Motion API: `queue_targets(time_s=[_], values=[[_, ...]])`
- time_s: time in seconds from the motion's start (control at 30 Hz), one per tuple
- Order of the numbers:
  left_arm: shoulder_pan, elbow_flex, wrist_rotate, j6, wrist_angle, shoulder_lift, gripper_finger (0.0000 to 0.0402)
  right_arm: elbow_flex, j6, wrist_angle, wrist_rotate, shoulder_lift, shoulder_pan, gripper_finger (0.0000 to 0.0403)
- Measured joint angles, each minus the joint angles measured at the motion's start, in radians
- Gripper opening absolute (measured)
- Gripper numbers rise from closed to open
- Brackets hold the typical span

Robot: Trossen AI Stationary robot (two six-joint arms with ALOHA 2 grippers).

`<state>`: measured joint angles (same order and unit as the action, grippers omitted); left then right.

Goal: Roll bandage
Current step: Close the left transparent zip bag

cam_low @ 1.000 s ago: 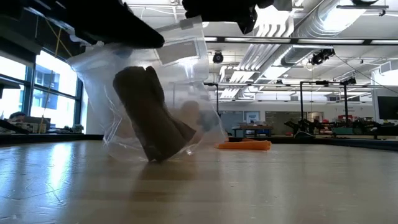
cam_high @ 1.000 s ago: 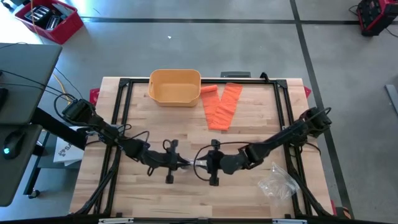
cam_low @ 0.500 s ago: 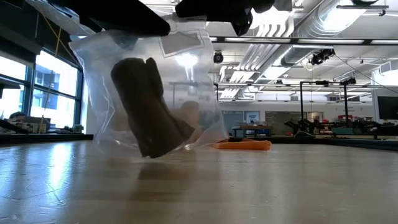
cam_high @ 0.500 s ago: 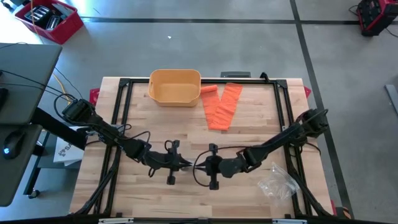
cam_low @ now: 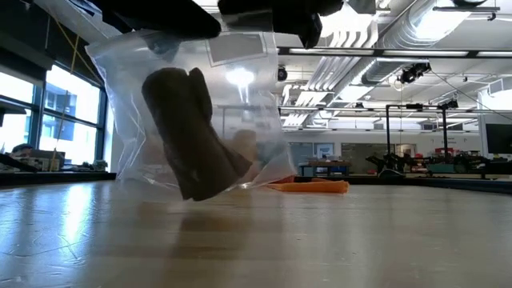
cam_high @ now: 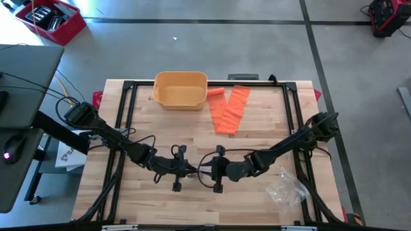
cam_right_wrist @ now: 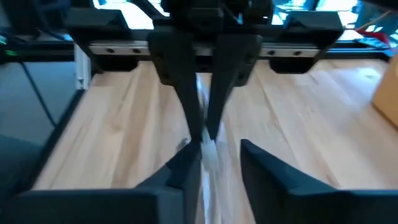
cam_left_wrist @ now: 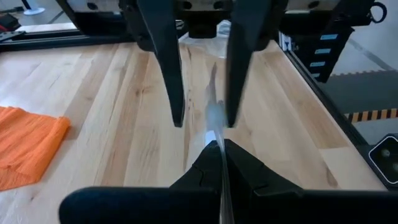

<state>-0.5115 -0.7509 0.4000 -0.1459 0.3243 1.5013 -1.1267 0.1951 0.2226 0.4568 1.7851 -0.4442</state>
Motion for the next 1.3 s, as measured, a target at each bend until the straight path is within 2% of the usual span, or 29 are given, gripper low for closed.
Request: queue_targets(time_s=[0.17,0.4,0.57,0.73,0.87,1.03,1.13,1.3], values=[[0.0,0.0,-0.006,0.0,-0.021,0.0,0.0,0.0,-0.016,0.001,-0.039,-0.046,-0.002,0.0152],[-0.003,0.0,-0.005,-0.008,-0.02,0.0,0.0,0.0,0.068,-0.121,-0.012,-0.042,-0.034,0.0148],[-0.003,0.0,-0.002,-0.005,-0.02,0.0,0.0,0.001,0.023,-0.04,0.016,0.022,-0.056,0.0117],[-0.003,0.0,-0.005,-0.01,-0.025,-0.001,0.0,0.001,-0.002,-0.016,0.093,0.029,-0.078,0.0059],[-0.003,0.0,-0.006,-0.01,-0.022,-0.001,0.0,0.001,-0.041,-0.015,0.108,0.027,-0.087,0.0015],[-0.01,0.0,-0.005,0.003,-0.016,-0.001,0.0002,0.001,-0.038,-0.015,0.145,0.027,-0.087,0.0003],[-0.014,0.0,-0.003,0.046,-0.018,-0.001,0.0025,0.001,-0.034,-0.015,0.17,0.027,-0.087,0.0002],[-0.009,0.0,-0.001,0.077,0.019,-0.001,0.01,0.001,-0.012,-0.031,0.182,0.026,-0.087,0.0001]])
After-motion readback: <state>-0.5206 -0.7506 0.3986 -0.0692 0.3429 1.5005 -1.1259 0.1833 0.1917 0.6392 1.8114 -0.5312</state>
